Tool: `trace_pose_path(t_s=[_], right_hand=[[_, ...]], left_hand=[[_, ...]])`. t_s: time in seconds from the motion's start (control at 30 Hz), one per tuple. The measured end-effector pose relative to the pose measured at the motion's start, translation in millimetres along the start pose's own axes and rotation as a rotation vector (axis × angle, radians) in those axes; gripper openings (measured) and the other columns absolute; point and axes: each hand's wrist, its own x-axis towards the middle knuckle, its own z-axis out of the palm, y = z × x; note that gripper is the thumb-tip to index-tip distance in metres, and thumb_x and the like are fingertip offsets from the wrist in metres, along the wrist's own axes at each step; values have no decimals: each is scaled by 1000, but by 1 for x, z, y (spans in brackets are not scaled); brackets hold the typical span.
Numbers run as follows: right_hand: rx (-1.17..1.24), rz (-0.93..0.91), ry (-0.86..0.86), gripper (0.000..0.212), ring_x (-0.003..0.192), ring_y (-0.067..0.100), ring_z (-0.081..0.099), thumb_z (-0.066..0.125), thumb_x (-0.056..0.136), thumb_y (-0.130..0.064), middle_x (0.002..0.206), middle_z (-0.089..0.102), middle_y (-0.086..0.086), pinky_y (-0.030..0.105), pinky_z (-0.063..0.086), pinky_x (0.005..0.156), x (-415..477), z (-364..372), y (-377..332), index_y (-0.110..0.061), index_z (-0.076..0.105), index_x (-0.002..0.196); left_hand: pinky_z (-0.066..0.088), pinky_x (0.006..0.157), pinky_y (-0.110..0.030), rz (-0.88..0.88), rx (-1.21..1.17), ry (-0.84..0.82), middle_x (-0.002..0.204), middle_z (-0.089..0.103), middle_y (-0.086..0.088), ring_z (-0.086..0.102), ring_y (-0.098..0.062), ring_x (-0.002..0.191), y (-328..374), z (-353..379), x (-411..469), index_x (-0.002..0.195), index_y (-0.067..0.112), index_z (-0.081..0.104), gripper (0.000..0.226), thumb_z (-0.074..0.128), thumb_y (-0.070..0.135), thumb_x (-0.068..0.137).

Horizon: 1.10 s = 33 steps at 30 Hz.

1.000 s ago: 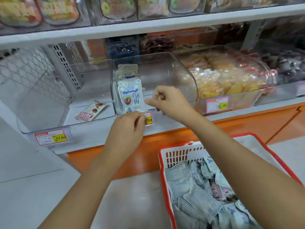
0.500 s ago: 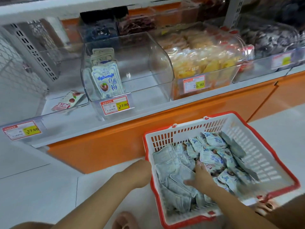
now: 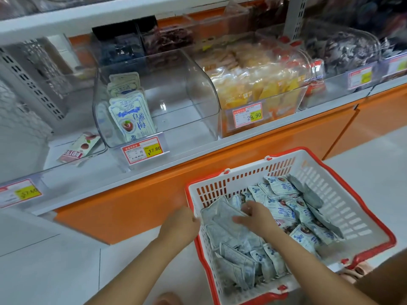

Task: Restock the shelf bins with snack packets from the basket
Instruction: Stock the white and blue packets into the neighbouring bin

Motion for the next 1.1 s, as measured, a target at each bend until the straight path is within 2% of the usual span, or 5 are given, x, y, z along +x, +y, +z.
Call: trace_pose_path(t_s=[0.17, 0.3, 0.5, 0.77, 1.1], right_hand=[[-35, -588, 319, 21, 55, 9, 46, 75, 79, -22, 63, 56, -6, 20, 41, 50, -35, -5, -79, -16, 56, 72], [-323, -1128, 626, 15, 56, 17, 48, 64, 82, -13, 63, 58, 0, 29, 42, 48, -45, -10, -99, -8, 61, 68], [-368, -1315, 677, 10, 78, 19, 56, 68, 87, -9, 79, 66, -1, 31, 42, 77, -59, -18, -117, -8, 66, 77], [232, -854, 464, 27, 103, 2, 54, 69, 83, -32, 107, 59, -14, 17, 42, 88, -78, -46, -156, -24, 57, 106], [354, -574, -432, 30, 91, 16, 71, 71, 79, -2, 99, 74, 4, 21, 55, 74, -51, -88, -258, -9, 67, 108]], left_hand=[[58, 80, -33, -155, -930, -65, 92, 73, -11, 72, -21, 83, 13, -22, 5, 97, 4, 66, 54, 56, 56, 85], [58, 64, -28, -142, -1371, -156, 78, 72, -12, 70, -20, 68, 21, -42, 1, 93, 2, 67, 30, 62, 31, 88], [52, 48, -21, -76, -1533, -134, 73, 70, -9, 65, -14, 54, 29, -53, -7, 94, 4, 68, 18, 63, 14, 79], [55, 73, -23, 343, -1021, 160, 88, 75, -7, 69, -14, 81, 26, -103, -29, 88, 8, 71, 10, 63, 4, 84], [50, 57, -16, 463, -1015, 486, 78, 73, 3, 66, -5, 65, 18, -160, -44, 90, 12, 71, 22, 69, 26, 74]])
